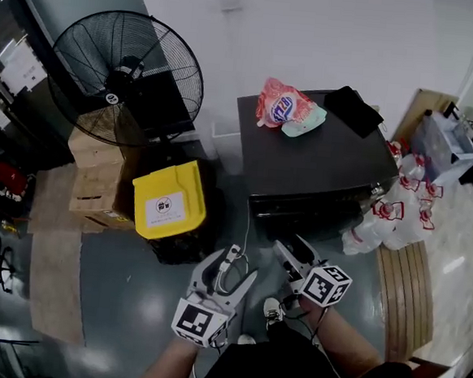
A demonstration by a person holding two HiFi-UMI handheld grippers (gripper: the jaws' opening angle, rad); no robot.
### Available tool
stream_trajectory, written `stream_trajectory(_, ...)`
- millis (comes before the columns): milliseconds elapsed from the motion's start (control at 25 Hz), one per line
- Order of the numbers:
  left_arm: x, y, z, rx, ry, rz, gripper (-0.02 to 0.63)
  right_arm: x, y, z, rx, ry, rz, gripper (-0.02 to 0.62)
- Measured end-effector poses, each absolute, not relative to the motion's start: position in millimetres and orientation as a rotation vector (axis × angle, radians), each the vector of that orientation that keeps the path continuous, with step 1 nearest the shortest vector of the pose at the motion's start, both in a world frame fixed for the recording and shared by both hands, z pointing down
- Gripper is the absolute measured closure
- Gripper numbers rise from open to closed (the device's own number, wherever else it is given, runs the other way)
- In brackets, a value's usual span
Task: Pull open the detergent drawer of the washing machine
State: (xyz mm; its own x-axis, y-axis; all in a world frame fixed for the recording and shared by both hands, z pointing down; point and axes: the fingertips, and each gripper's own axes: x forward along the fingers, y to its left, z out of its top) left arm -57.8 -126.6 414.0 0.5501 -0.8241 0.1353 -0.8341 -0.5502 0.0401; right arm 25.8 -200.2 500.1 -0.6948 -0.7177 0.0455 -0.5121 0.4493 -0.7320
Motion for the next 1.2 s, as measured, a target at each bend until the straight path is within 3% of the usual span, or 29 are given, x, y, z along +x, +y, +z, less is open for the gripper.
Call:
stream_trajectory(600, -40, -226, 446, 2.605, -1.426, 0.218, 0.341, 32, -307, 612, -1.08, 2.073, -1.559, 0.193)
stream_trajectory(1200, -35, -261, 482, 2.627, -1.242, 0.244, 0.341, 35, -348, 666, -1.132, 1.683, -1.687, 0.16)
